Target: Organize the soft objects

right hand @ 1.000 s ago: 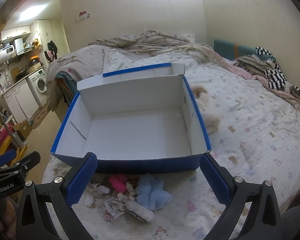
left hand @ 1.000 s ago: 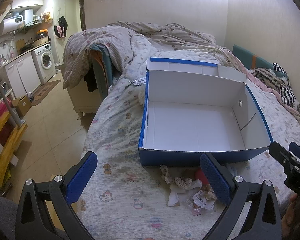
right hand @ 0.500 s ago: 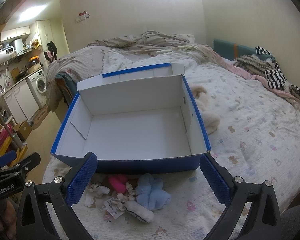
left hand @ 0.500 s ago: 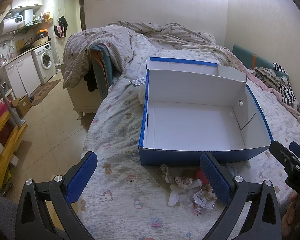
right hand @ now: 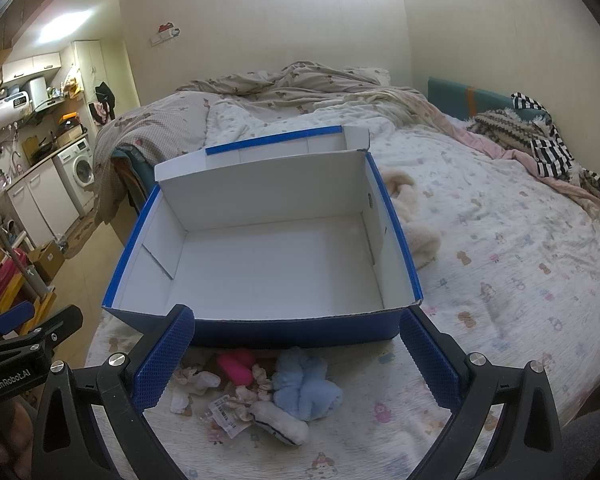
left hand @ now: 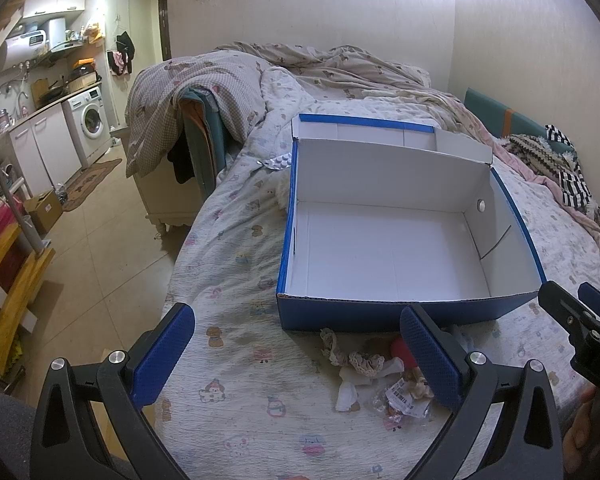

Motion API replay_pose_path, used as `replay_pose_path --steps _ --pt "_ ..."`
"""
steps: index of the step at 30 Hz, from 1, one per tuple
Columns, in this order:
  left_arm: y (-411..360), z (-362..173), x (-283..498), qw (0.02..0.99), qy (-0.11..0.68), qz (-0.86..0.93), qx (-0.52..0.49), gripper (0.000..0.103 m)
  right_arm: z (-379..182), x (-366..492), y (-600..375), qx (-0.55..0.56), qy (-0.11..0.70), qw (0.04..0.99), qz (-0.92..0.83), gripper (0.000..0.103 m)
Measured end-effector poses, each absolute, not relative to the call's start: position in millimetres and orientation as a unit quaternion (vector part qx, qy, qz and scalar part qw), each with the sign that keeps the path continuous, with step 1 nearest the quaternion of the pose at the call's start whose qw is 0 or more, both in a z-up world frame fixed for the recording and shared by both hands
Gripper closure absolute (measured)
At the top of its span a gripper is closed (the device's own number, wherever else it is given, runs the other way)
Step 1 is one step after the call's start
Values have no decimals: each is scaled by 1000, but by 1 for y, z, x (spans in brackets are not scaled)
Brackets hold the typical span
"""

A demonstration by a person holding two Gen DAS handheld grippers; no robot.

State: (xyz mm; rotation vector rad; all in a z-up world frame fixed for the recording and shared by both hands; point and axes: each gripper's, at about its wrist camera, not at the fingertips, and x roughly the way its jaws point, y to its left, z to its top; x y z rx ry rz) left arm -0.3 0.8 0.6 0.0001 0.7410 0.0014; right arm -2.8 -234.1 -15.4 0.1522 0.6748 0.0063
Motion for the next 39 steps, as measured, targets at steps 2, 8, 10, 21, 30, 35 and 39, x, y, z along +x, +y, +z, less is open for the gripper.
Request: replay_pose_path --steps 2,8,10,21,30,35,39 --pt "1 1 0 932 362 1 0 0 -15 -3 -234 75 331 941 4 0" --pt "0 0 -2 933 359 -1 2 0 -16 -3 -234 77 335 939 2 0" --pt "-1 0 -5 933 359 1 4 0 -18 -2 -232 78 344 936 1 0" --pt "6 -23 5 904 428 17 7 0 -56 11 -224 65 456 887 25 0" --pt "29 -50 25 861 506 48 -23 1 -80 36 -245 135 558 816 63 0" --pt "49 -71 44 824 562 50 -61 10 -89 54 -258 161 594 785 77 0" --pt "51 -79 58 804 588 39 -77 12 -100 65 -261 166 601 778 75 0"
